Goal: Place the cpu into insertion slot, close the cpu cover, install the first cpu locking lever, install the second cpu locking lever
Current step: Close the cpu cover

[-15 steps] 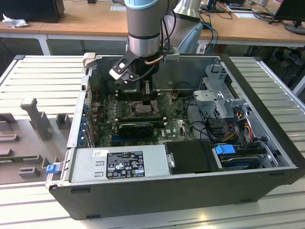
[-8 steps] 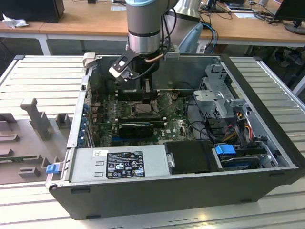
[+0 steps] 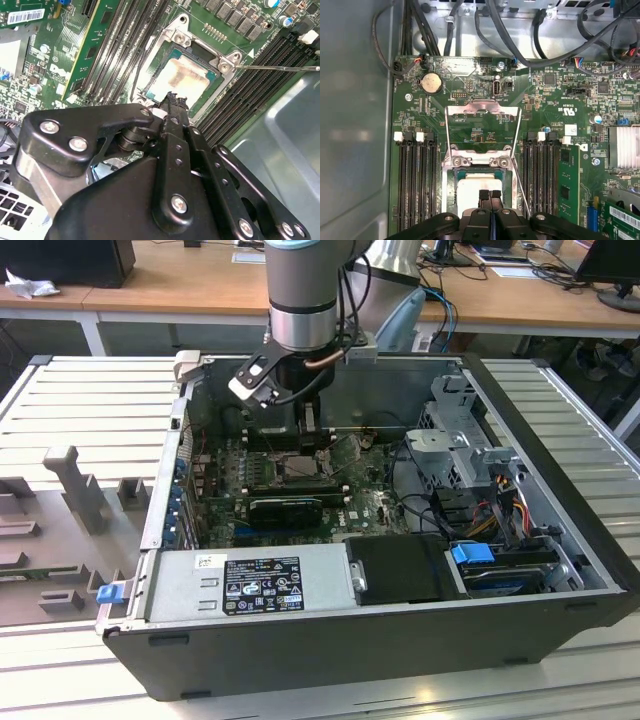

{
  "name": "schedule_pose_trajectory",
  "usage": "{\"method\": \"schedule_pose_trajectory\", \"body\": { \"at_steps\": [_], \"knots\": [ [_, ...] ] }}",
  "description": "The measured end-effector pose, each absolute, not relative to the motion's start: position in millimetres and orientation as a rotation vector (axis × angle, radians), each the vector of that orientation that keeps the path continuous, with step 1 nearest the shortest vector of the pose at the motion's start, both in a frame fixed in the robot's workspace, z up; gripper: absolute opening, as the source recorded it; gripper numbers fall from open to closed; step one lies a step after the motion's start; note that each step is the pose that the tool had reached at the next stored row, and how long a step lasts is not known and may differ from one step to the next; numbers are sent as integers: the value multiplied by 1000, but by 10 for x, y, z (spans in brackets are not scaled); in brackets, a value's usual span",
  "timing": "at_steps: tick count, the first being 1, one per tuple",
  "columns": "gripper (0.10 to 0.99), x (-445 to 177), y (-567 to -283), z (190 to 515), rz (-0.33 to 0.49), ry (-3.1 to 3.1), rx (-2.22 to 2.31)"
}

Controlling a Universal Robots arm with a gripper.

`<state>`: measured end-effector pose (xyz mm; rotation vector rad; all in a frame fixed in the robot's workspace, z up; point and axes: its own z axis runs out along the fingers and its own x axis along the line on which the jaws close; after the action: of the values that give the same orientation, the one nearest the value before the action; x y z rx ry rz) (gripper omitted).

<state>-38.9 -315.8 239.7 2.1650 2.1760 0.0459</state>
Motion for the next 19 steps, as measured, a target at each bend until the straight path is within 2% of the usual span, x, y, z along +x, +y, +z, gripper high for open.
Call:
{"method": "schedule_pose_trajectory", "body": {
  "at_steps": [19],
  "knots": [
    [106, -366, -3158, 2606, 44, 2177, 2166]
  ]
}}
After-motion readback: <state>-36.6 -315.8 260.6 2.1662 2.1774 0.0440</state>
